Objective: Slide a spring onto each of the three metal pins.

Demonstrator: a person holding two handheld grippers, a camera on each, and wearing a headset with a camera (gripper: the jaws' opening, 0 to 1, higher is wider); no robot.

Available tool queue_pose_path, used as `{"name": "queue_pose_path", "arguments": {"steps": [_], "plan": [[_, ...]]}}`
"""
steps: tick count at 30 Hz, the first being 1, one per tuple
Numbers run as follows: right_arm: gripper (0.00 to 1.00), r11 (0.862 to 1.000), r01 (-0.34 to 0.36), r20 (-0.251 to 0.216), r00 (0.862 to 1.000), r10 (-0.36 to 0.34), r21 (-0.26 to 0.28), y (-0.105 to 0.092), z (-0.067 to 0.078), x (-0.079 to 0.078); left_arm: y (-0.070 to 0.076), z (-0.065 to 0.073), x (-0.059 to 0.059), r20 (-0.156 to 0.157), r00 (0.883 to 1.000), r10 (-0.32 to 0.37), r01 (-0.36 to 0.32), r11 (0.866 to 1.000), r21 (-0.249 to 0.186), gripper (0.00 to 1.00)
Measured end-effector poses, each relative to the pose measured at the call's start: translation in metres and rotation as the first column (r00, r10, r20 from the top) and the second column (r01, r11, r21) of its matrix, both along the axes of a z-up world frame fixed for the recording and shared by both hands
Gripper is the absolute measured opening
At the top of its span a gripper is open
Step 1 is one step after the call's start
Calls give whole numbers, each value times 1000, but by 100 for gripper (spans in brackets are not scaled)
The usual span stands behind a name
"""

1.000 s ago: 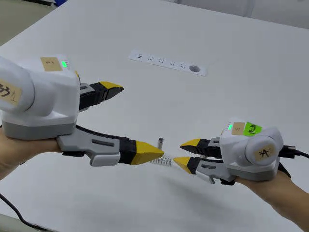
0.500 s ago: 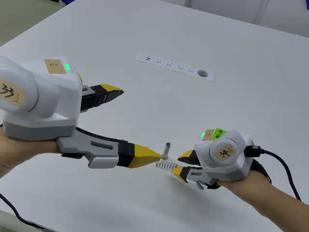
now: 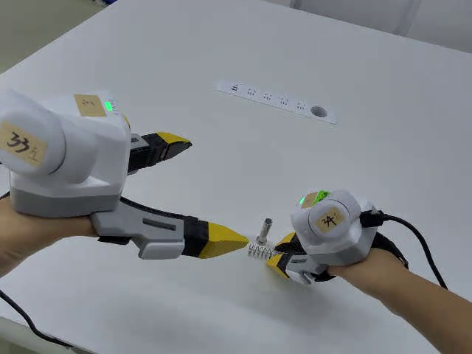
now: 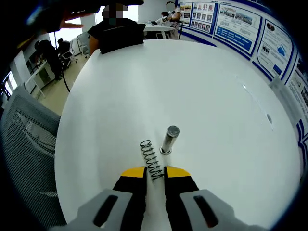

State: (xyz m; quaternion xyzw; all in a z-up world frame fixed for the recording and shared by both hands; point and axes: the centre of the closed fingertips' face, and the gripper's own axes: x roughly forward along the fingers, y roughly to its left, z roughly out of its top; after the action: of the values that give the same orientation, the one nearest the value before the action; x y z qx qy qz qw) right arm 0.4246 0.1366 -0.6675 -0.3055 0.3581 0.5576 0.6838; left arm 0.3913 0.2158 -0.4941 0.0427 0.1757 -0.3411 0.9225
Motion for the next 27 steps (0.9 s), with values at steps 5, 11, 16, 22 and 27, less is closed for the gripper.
{"name": "queue_pose_path", "arguments": {"steps": [5,11,16,22,27], "plan": [[12,999,24,-45,999,-23,22,-1,-1,-1,1,5,3,11,1000,-1,2,1000,-4,91],[11,1000,3,-21,1000,-3,6,0,-2,-4,-7,5,-2,11,999,-32,32,999,16,90],[11,1000,20,-18,1000,-19,6,-3,-2,-7,-9,0,-10,-7,999,-35,35,999,24,89],[10,1000,-3,-26,1000,4,25,-7,8,-18,-12,-2,-20,-19,999,-38,39,999,29,88],[10,997,-51,13,999,50,57,-7,33,-30,-15,-16,-25,-52,997,-51,53,998,32,85]]}}
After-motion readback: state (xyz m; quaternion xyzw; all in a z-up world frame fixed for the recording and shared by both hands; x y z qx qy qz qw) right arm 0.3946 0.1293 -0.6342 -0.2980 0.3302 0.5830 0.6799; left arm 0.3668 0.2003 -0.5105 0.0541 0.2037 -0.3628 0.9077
